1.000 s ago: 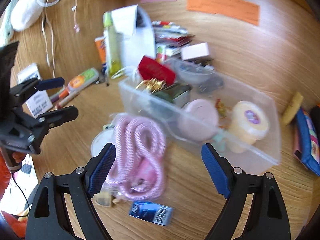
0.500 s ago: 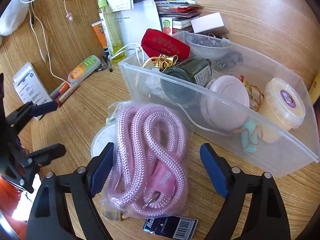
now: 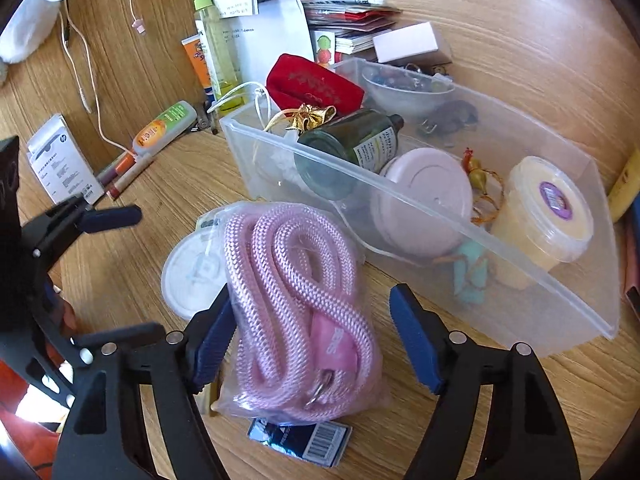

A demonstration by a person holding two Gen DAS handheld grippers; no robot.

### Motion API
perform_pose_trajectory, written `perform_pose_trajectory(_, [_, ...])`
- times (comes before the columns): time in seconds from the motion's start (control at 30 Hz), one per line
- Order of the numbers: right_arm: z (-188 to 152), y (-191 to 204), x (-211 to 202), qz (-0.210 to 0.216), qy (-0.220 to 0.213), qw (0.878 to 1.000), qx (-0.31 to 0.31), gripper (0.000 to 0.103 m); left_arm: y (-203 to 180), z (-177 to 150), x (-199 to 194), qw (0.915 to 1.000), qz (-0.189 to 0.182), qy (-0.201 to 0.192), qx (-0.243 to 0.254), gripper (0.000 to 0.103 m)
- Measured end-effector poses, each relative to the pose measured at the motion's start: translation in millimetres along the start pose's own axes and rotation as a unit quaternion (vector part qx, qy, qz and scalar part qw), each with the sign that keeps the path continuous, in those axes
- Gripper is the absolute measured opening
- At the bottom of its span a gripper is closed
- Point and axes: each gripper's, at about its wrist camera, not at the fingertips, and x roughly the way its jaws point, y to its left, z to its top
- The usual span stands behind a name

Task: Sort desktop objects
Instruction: 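Grasp the white round lid with the left tool while the right grasps the bagged pink rope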

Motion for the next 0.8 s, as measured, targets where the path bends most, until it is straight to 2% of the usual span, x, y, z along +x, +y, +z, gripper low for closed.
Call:
perform_pose_trajectory(0.27, [7,-11,10,0.061,0.019,0.998,0.02,0.073,3,4,9,0.9996,0.004,0.022,-0.017,0.101])
perform_pose_trajectory(0.43, [7,-11,12,0.081,0.023,0.996,0.021,0.07,3,9,21,0.9986,0.004,0.046,-0.028,0.101])
perform_pose_trajectory(0.47, [6,-9,11,0.08,0.024,0.996,0.017,0.063,3,10,23,0.9984,0.006,0.049,-0.029,0.101])
perform_pose_trajectory(0.63, [-4,3,8,0.028,0.018,0.999,-0.039,0.059,-2,13,29,0.9979,0.019,0.056,-0.029,0.101])
perform_pose_trajectory(0.8, [-6,0,2,0.018,0.002,0.999,-0.036,0.051,-6,18,37,0.9972,0.027,0.062,-0.032,0.101])
